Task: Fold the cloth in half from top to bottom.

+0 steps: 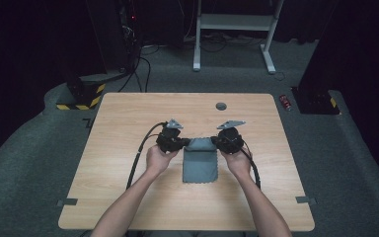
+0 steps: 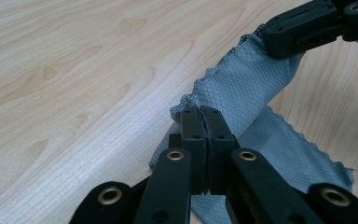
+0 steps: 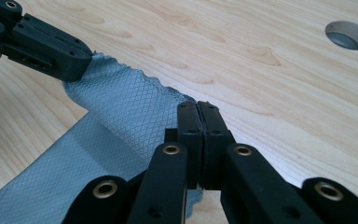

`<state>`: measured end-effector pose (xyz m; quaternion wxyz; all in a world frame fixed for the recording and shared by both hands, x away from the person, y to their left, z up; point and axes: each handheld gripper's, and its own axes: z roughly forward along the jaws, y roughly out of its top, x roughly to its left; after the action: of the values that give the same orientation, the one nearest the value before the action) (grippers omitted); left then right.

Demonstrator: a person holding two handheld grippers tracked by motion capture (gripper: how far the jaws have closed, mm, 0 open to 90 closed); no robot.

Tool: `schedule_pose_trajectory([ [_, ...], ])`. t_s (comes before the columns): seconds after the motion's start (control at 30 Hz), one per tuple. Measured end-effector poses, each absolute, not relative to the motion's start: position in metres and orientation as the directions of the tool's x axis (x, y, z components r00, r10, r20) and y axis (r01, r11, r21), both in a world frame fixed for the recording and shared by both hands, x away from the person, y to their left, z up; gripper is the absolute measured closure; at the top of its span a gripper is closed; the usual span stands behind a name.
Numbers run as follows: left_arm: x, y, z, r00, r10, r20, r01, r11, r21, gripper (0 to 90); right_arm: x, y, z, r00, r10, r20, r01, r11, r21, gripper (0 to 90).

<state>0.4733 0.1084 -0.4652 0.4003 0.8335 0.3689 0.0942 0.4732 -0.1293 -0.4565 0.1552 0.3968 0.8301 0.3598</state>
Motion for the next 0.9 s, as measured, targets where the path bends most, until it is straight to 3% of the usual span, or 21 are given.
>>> schedule_pose_trajectory([
  [0.9, 0.457, 0.111, -0.473, 0.712, 0.682, -0.168, 0.547, -0.388, 0.742, 89.1, 0.456, -0.134, -0.462, -0.656, 0.753, 0.054, 0.539, 0.417, 0.732, 89.1],
])
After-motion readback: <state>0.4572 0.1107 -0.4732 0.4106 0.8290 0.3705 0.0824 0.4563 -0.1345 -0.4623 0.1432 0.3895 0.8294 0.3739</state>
